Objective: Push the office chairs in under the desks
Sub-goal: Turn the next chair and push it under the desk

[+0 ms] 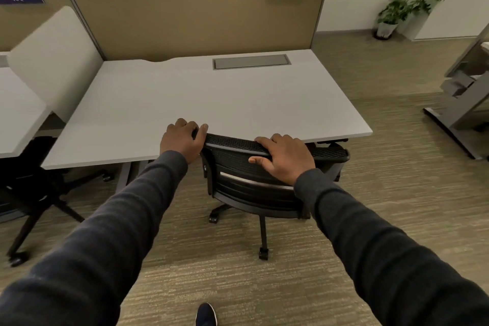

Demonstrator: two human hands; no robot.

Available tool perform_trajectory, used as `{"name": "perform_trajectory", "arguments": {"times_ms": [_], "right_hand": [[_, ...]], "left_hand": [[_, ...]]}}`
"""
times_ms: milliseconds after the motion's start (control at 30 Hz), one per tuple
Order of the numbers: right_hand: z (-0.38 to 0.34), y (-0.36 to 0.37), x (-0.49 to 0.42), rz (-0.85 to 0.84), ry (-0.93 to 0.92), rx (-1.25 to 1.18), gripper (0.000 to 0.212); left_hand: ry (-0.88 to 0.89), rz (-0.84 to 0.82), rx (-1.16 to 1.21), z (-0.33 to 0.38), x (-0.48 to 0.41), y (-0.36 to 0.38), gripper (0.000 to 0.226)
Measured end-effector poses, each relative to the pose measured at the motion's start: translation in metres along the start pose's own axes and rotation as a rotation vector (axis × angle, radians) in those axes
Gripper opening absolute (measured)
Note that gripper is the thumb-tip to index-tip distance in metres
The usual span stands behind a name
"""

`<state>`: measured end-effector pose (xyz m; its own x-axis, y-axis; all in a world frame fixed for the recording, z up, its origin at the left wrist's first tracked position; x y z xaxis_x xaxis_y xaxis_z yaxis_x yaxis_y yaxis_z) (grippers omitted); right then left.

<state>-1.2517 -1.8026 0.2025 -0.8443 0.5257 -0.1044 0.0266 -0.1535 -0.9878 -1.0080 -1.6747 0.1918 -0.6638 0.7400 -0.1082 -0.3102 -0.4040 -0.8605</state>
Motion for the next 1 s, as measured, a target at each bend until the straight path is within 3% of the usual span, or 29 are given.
{"name": "perform_trajectory", "arguments": {"times_ms": [267, 1000], "right_hand": [[-0.015, 0.002, 0.005, 0.061, -0.016, -0.020, 0.068], [-0.080, -0.004, -0.029, 0.094, -0.124, -0.027, 0.064]], "left_hand": [[0.008, 0.084, 0.064, -0.015, 0.008, -0.008, 0.073], [-0.089, 0.267, 0.059, -0.085, 0.007, -0.044, 0.070]]}}
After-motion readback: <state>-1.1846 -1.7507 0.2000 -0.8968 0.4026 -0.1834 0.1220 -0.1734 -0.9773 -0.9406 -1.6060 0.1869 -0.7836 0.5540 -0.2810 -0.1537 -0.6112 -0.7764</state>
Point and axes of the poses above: each hand's wrist, its own x-axis away from the middle knuckle, its own y-axis out of the palm, z = x × y, the point moved 3 cm from there along -x, towards the middle knuckle, and after that the axes turned 8 degrees about x, right-handed, at the moved point
